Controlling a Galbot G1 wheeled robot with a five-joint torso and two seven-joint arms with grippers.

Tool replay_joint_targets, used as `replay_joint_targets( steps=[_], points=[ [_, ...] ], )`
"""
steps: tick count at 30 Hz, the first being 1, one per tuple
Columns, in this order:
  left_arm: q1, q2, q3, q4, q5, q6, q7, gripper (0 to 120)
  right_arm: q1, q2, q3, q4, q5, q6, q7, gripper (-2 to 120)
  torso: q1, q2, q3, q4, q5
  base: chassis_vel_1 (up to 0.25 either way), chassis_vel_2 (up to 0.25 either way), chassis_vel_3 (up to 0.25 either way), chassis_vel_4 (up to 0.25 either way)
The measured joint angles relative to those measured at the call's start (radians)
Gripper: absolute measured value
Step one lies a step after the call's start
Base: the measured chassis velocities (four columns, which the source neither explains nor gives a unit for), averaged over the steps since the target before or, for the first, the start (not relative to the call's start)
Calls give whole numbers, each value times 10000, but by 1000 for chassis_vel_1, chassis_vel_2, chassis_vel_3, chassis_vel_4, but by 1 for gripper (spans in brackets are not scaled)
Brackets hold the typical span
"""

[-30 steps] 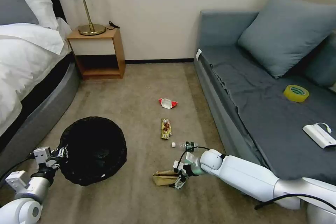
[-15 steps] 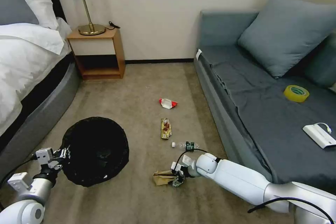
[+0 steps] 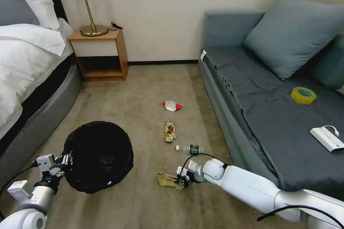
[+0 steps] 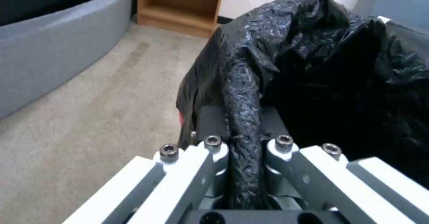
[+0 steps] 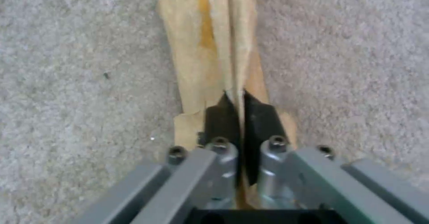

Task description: Pick up the trash bin, then pick up the garbage on the floor and place it into the trash bin.

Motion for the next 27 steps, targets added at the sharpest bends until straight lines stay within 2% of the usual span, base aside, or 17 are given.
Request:
replay_joint_targets(
  steps=[11, 14, 19, 25, 27],
  points=[
    [58, 51, 314, 191, -194, 75, -278, 5, -316, -616, 866, 856, 57, 75, 449, 0, 0, 0, 0, 0, -1, 0, 0, 0, 0],
    [44, 41, 493, 395, -293, 94, -327, 5, -508, -1029, 1576, 1605, 336, 118, 1024, 0, 0, 0, 0, -1, 1, 0, 0, 0, 0],
    [-12, 4, 790, 640, -469, 168, -407, 5, -721, -1500, 2546, 2775, 641, 45, 1442, 0, 0, 0, 0, 0, 0, 0, 0, 0, 0],
    [-128, -30, 1144, 792, -470, 239, -477, 5, -946, -1741, 3877, 3935, 813, -21, 1779, 0, 0, 0, 0, -1, 0, 0, 0, 0, 0],
    [-244, -32, 1408, 848, -530, 340, -572, 5, -958, -1791, 4480, 4663, 1100, 50, 1981, 0, 0, 0, 0, -1, 1, 0, 0, 0, 0]
  ],
)
